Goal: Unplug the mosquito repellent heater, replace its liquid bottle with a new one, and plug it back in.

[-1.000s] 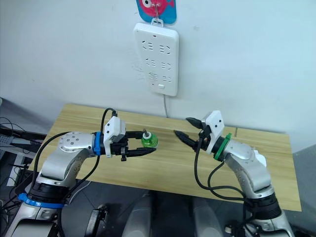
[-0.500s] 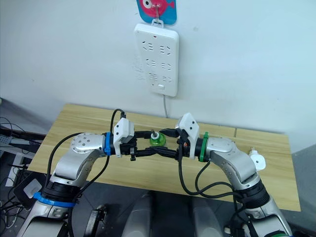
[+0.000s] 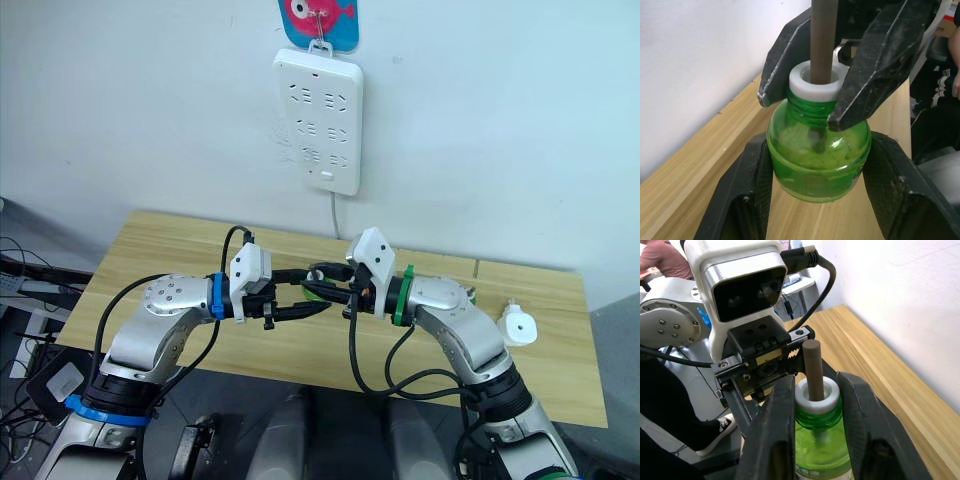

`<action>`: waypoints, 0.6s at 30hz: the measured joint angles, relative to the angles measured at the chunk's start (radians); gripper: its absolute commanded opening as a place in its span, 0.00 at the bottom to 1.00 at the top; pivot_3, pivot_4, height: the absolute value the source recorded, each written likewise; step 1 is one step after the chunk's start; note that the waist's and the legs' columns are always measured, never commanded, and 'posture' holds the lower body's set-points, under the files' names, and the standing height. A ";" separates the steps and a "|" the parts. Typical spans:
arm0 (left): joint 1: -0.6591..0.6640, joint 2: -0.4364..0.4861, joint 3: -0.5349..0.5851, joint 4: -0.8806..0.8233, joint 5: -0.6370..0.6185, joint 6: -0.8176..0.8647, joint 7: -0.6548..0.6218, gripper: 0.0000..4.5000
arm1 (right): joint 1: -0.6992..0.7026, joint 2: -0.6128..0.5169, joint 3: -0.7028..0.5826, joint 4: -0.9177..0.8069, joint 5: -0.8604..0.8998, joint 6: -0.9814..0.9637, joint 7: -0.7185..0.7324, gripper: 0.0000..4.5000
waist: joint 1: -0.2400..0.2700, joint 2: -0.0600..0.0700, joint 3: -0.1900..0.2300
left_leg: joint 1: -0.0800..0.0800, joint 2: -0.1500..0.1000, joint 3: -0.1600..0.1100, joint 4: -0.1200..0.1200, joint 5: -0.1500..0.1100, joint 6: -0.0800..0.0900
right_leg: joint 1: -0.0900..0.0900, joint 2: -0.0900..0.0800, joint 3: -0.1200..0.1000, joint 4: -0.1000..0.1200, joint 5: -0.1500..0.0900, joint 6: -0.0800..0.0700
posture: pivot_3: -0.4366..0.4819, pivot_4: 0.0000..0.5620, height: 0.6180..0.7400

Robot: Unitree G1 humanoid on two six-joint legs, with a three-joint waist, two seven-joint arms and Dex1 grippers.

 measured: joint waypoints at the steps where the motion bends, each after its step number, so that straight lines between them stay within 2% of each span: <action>1: 0.000 0.000 0.000 0.000 0.000 0.000 -0.001 0.49 | 0.001 -0.001 -0.002 0.000 0.001 0.000 0.002 0.19 | 0.000 0.000 -0.001 | 0.000 0.000 0.000 0.000 0.000 0.000 | 0.000 0.000 0.000 0.000 0.000 0.000 | 0.54 0.42 1.00; 5: -0.001 -0.002 0.000 -0.003 -0.009 0.002 -0.004 0.49 | 0.017 0.006 -0.037 -0.004 0.039 0.031 0.005 0.19 | 0.000 -0.003 -0.004 | 0.000 0.000 -0.001 0.000 0.000 0.000 | 0.000 0.000 -0.001 0.000 0.001 -0.001 | 0.54 0.42 1.00; 7: -0.002 -0.002 0.001 -0.008 -0.017 0.007 -0.003 0.64 | 0.018 0.016 -0.059 -0.013 0.072 0.069 -0.005 0.19 | 0.000 -0.004 -0.005 | 0.000 0.000 -0.001 0.000 0.000 -0.001 | 0.001 0.000 -0.001 0.001 0.002 -0.003 | 0.53 0.41 1.00; 9: -0.002 -0.001 0.018 -0.025 -0.044 0.034 0.005 0.75 | 0.017 0.047 -0.132 -0.018 0.153 0.139 -0.050 0.19 | -0.001 -0.006 -0.006 | 0.000 0.000 -0.002 0.000 0.001 -0.001 | 0.001 0.000 -0.002 0.002 0.002 -0.003 | 0.53 0.41 1.00; 13: 0.016 -0.035 0.082 -0.090 -0.101 0.092 0.085 1.00 | 0.006 0.120 -0.358 -0.017 0.341 0.300 -0.250 0.19 | -0.001 -0.007 -0.011 | 0.000 0.000 -0.003 0.000 0.001 -0.002 | 0.002 -0.001 -0.003 0.002 0.002 -0.003 | 0.52 0.42 1.00; 16: 0.020 -0.120 0.104 -0.145 -0.117 0.100 0.198 1.00 | -0.026 0.211 -0.544 0.012 0.588 0.414 -0.479 0.19 | 0.000 -0.007 -0.012 | 0.000 0.000 -0.003 0.001 0.001 -0.002 | 0.002 -0.001 -0.003 0.002 0.002 -0.003 | 0.53 0.43 1.00; 18: 0.012 -0.167 0.104 -0.178 -0.118 0.099 0.252 1.00 | -0.030 0.243 -0.603 0.024 0.729 0.453 -0.590 0.19 | -0.001 -0.007 -0.013 | 0.000 0.000 -0.003 0.001 0.001 -0.002 | 0.002 -0.001 -0.003 0.002 0.002 -0.003 | 0.53 0.43 1.00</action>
